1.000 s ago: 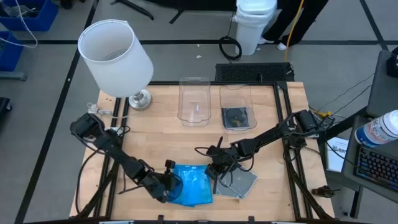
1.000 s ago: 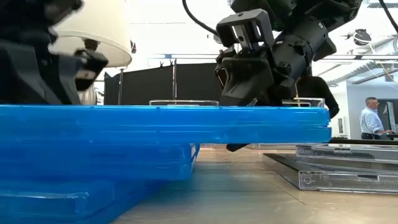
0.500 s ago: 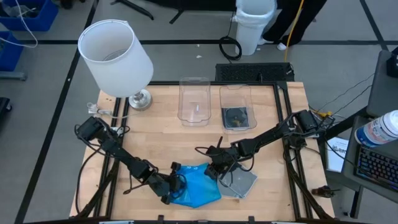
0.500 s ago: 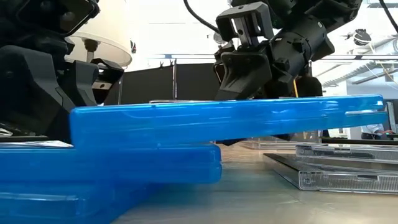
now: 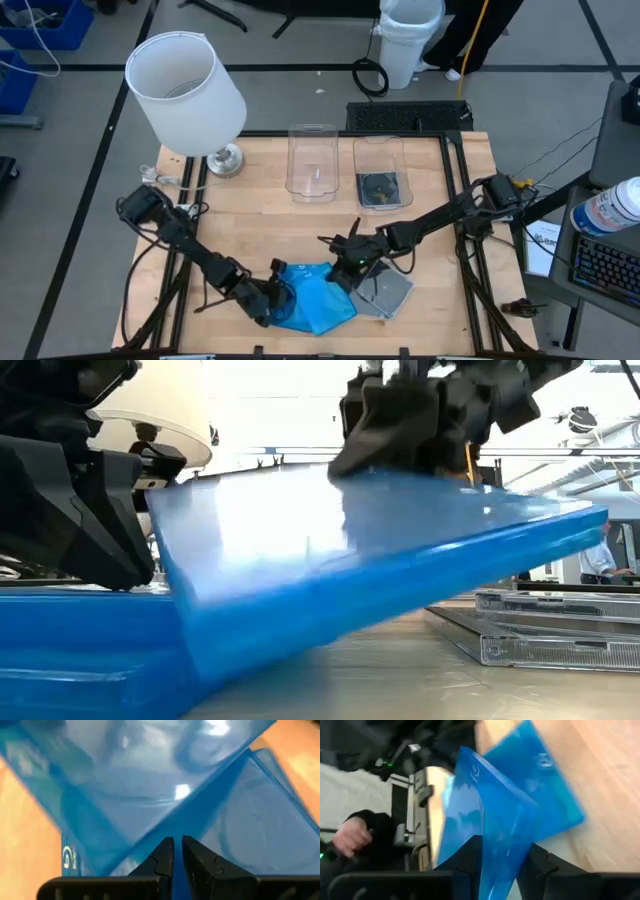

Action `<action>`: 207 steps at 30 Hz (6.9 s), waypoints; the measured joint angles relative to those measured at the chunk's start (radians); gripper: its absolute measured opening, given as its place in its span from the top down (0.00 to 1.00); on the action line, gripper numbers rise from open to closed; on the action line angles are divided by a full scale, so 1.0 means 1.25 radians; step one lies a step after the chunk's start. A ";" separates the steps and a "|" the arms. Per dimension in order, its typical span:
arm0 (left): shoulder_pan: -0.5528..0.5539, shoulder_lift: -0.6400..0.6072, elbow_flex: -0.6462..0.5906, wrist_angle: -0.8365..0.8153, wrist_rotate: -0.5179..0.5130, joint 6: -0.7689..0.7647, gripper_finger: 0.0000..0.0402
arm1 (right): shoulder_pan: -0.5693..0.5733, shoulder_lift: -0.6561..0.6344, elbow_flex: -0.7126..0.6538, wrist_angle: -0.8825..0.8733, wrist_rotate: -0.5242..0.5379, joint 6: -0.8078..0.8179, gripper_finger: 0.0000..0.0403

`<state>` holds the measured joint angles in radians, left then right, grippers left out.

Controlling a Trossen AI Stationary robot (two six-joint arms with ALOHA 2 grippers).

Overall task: Pick & place jewel cases by type
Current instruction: Put the right blue CD case into the left transparent bin, then adjust the left transparent bin

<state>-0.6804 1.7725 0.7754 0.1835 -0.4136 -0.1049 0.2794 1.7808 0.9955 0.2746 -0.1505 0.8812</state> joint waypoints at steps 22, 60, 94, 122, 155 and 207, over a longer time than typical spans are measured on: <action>-0.009 -0.026 -0.001 -0.026 -0.027 0.002 0.88 | 0.024 -0.234 -0.001 -0.053 0.182 -0.180 0.93; -0.006 -0.027 0.001 -0.046 -0.033 0.082 0.88 | -0.602 0.003 0.398 -0.380 -0.026 -0.175 0.92; -0.006 -0.028 0.001 -0.077 -0.032 0.056 0.88 | -0.616 0.118 0.308 -0.237 -0.072 -0.073 0.85; -0.006 -0.027 0.001 -0.083 -0.033 0.035 0.88 | -0.609 0.127 0.307 -0.267 -0.133 -0.235 0.67; 0.016 -0.027 0.001 -0.066 -0.025 0.040 0.88 | -0.604 0.097 0.309 -0.466 -0.059 -0.432 0.49; 0.026 -0.027 0.001 0.114 -0.047 0.033 0.88 | -0.191 -0.323 0.337 -0.882 0.355 -0.759 0.99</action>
<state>-0.6476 1.7390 0.7761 0.3259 -0.4725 -0.0639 0.0412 1.3770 1.4166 -0.8274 0.2931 -0.0680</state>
